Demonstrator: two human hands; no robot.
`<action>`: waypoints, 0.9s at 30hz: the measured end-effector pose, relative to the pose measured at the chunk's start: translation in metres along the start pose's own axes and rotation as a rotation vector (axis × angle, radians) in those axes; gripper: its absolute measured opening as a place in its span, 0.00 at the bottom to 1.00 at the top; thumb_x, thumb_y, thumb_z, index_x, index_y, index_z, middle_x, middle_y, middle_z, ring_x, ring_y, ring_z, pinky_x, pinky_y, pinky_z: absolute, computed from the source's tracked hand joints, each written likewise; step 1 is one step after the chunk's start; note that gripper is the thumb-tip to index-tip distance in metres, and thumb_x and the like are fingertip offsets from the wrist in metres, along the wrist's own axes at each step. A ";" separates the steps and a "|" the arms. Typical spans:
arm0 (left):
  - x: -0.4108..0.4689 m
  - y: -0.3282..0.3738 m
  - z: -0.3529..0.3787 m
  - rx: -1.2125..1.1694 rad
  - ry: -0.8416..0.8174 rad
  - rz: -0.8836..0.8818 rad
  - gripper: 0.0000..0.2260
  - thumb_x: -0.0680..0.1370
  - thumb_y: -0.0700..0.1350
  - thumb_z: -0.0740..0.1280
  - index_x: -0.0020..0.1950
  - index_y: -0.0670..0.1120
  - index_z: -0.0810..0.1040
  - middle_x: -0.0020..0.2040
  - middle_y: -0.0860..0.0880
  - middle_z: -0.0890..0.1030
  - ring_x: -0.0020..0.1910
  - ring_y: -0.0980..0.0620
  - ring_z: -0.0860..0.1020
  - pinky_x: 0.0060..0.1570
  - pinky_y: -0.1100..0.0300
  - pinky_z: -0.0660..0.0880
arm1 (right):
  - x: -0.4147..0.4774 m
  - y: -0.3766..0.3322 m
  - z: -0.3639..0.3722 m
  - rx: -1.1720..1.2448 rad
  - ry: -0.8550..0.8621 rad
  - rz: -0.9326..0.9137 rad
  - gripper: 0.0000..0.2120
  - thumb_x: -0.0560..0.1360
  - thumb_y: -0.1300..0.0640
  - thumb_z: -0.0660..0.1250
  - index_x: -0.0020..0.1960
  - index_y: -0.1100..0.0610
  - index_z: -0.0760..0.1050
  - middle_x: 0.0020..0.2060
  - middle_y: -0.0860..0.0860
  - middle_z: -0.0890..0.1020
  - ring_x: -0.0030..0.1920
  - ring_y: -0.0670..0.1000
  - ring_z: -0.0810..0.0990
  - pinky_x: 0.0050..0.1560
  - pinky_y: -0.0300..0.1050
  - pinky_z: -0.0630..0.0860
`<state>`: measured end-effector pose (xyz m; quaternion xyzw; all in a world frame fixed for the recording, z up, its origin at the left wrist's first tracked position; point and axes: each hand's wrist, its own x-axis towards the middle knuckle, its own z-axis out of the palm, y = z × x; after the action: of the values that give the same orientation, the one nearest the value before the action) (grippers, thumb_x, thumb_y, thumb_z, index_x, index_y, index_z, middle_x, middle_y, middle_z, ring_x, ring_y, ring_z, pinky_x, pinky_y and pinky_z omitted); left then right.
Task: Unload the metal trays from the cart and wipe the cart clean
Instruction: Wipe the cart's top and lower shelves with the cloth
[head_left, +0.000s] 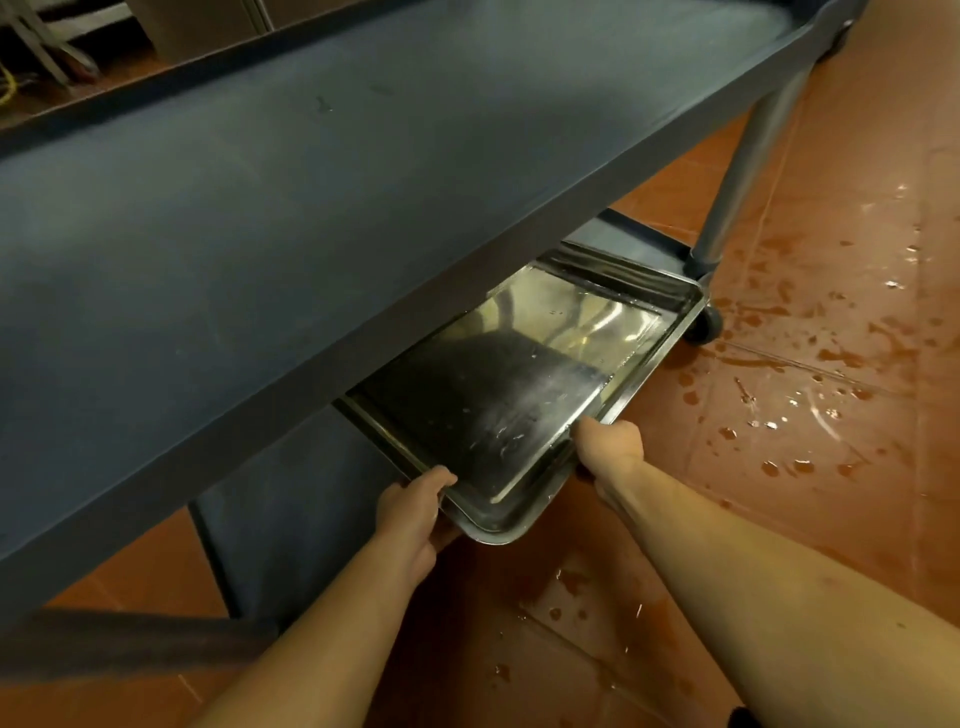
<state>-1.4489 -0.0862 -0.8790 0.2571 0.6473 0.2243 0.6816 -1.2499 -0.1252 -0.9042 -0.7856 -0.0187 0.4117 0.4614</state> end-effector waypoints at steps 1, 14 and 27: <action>-0.004 -0.001 0.002 0.002 -0.014 -0.012 0.15 0.72 0.36 0.69 0.58 0.41 0.75 0.47 0.41 0.82 0.45 0.44 0.82 0.38 0.50 0.80 | -0.004 0.001 -0.006 0.002 0.014 0.001 0.04 0.73 0.60 0.63 0.40 0.60 0.71 0.32 0.54 0.75 0.26 0.51 0.72 0.20 0.36 0.66; -0.202 0.040 0.058 0.280 -0.124 -0.161 0.04 0.70 0.37 0.68 0.44 0.42 0.77 0.26 0.48 0.78 0.30 0.49 0.78 0.33 0.56 0.75 | -0.166 -0.065 -0.181 -0.023 0.272 0.163 0.05 0.69 0.63 0.63 0.44 0.63 0.73 0.32 0.55 0.75 0.32 0.55 0.74 0.33 0.44 0.70; -0.409 0.081 0.093 0.396 -0.374 -0.209 0.11 0.71 0.34 0.70 0.51 0.41 0.76 0.36 0.43 0.84 0.35 0.46 0.82 0.31 0.55 0.79 | -0.384 -0.137 -0.331 0.055 0.630 0.253 0.16 0.72 0.59 0.63 0.56 0.66 0.73 0.46 0.62 0.80 0.46 0.62 0.81 0.43 0.52 0.78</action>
<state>-1.3790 -0.2907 -0.5109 0.3538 0.5644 -0.0293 0.7452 -1.2356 -0.4391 -0.4833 -0.8575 0.2338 0.2030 0.4109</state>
